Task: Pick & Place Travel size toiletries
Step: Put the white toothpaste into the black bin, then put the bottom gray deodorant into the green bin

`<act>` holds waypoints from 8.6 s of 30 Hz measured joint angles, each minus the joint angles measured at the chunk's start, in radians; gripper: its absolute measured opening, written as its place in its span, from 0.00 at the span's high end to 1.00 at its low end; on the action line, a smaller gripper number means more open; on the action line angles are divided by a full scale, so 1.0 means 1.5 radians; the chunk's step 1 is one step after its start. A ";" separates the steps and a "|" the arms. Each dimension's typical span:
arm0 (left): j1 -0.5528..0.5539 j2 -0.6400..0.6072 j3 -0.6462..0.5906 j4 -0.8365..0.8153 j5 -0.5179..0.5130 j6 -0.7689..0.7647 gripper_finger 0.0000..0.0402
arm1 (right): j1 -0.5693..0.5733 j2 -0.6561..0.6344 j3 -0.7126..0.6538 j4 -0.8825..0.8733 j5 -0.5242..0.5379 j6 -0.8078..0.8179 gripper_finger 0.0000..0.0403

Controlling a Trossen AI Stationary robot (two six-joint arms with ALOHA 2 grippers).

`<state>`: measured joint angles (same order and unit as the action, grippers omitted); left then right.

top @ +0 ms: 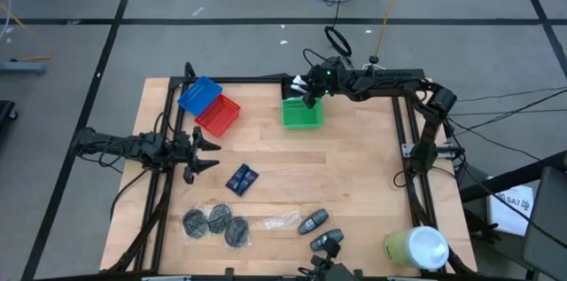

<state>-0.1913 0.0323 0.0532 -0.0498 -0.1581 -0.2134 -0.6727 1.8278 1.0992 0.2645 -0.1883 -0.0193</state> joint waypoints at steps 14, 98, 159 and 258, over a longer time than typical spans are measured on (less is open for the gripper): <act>0.000 0.000 0.000 0.000 0.000 0.000 0.41 | 0.000 0.000 0.000 -0.002 0.000 0.012 0.68; 0.000 0.000 0.000 0.000 0.000 0.000 0.41 | 0.805 -0.050 0.076 -0.429 0.177 0.122 0.84; 0.000 0.000 0.000 0.000 0.000 0.000 0.41 | 0.894 -0.025 -0.022 -0.340 0.105 0.339 0.41; 0.000 0.000 0.000 0.000 0.000 0.000 0.41 | 0.142 -0.284 -0.449 0.438 -0.072 -0.009 0.52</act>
<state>-0.1913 0.0326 0.0536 -0.0502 -0.1581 -0.2134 -0.4595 1.4019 0.4256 0.9212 -0.2958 -0.0324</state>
